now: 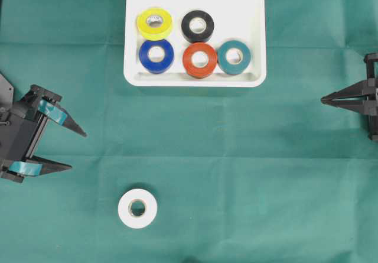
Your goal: Put the tape into the white case with the left arm.
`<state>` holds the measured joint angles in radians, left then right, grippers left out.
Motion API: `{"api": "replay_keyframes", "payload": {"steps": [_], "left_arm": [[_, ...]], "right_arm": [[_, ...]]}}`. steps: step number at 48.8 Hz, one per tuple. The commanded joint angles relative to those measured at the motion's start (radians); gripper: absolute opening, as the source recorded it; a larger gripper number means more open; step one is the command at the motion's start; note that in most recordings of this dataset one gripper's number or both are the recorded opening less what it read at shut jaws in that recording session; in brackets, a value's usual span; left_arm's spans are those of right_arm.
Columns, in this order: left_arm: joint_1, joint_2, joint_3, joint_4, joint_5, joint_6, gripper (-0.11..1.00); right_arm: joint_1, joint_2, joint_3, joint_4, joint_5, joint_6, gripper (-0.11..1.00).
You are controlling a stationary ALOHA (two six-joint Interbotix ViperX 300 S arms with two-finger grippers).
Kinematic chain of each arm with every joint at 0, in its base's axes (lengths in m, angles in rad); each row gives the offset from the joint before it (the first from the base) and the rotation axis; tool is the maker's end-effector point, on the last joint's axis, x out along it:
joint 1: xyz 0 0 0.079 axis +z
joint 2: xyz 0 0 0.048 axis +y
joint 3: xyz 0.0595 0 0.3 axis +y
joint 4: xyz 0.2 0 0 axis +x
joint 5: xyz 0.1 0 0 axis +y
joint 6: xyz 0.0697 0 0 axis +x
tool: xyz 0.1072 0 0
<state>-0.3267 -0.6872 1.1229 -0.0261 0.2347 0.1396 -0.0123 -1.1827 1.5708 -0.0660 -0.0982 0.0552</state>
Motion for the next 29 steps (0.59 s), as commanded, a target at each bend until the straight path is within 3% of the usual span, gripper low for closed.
{"api": "replay_keyframes", "payload": {"steps": [1, 15, 29], "left_arm": [[-0.005, -0.002, -0.011, -0.002, -0.005, 0.000, 0.84], [-0.018, 0.048, -0.035, -0.002, -0.029, 0.000, 0.84], [-0.052, 0.219, -0.137, -0.002, -0.084, 0.000, 0.84]], "right_arm": [[-0.002, 0.008, -0.012, 0.000, -0.009, 0.002, -0.09], [-0.002, 0.008, -0.012, 0.000, -0.009, 0.002, -0.09], [-0.002, 0.006, -0.012, 0.000, -0.009, 0.002, -0.09]]}}
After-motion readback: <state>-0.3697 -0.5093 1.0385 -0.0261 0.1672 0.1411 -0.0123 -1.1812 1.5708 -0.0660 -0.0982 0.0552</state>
